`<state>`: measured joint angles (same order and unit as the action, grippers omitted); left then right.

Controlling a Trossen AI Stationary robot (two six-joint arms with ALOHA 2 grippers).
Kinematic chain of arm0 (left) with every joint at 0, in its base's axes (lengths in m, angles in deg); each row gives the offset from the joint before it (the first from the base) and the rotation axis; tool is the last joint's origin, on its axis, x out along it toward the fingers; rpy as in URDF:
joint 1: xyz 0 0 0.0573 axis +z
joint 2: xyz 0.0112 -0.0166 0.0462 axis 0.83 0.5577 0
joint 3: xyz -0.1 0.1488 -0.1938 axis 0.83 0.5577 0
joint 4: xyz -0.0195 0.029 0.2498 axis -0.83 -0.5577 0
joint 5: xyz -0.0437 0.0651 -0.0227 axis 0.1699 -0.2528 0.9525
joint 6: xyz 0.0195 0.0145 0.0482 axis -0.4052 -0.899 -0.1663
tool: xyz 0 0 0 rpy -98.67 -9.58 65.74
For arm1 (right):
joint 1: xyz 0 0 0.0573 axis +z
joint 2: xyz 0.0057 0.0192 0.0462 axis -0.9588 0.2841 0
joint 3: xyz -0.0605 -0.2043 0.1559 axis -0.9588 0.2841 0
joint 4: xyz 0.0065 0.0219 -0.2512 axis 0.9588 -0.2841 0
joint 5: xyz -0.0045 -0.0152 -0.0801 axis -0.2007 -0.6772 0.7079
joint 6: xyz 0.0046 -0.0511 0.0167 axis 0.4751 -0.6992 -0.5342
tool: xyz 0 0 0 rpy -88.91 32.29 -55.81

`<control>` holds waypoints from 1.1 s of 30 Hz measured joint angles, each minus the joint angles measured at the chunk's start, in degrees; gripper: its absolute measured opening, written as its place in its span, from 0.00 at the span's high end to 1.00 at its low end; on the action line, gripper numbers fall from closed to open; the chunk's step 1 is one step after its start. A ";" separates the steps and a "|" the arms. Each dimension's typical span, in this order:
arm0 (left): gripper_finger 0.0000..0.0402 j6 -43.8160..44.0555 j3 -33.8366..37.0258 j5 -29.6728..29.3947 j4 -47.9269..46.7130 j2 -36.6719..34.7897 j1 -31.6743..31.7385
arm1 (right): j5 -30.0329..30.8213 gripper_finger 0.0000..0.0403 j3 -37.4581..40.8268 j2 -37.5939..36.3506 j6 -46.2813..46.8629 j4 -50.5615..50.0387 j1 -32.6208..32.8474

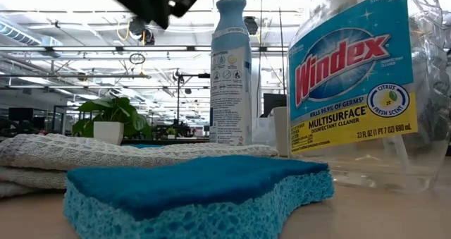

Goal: Pick & Place Kitchen Items
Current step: Put the gray towel into the transparent bin

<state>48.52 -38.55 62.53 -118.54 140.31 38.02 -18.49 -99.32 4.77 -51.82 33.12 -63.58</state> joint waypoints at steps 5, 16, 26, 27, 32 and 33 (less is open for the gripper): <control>0.77 1.83 0.00 -0.01 1.54 8.08 -3.51 | 3.37 0.99 -0.04 0.98 -1.24 3.93 7.76; 0.77 4.53 0.00 0.75 5.36 20.25 -1.52 | 9.34 1.00 -0.04 4.41 -4.33 9.86 15.36; 0.77 30.39 -0.52 0.30 -2.34 23.38 -2.26 | 9.16 1.00 -0.02 6.13 -4.32 11.00 15.87; 0.77 33.55 -0.39 0.35 -4.94 22.84 -2.64 | 9.16 1.00 -0.02 6.13 -4.35 11.00 15.87; 0.77 43.75 -0.01 0.17 -11.37 20.13 -5.19 | 9.16 1.00 -0.02 6.11 -5.35 12.03 15.87; 0.77 45.08 0.15 0.18 -13.09 19.48 -5.80 | 9.16 1.00 -0.02 6.11 -5.35 12.02 15.87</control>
<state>93.60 -38.40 62.71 -131.63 159.79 32.23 -9.33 -99.34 10.88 -57.16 45.14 -47.71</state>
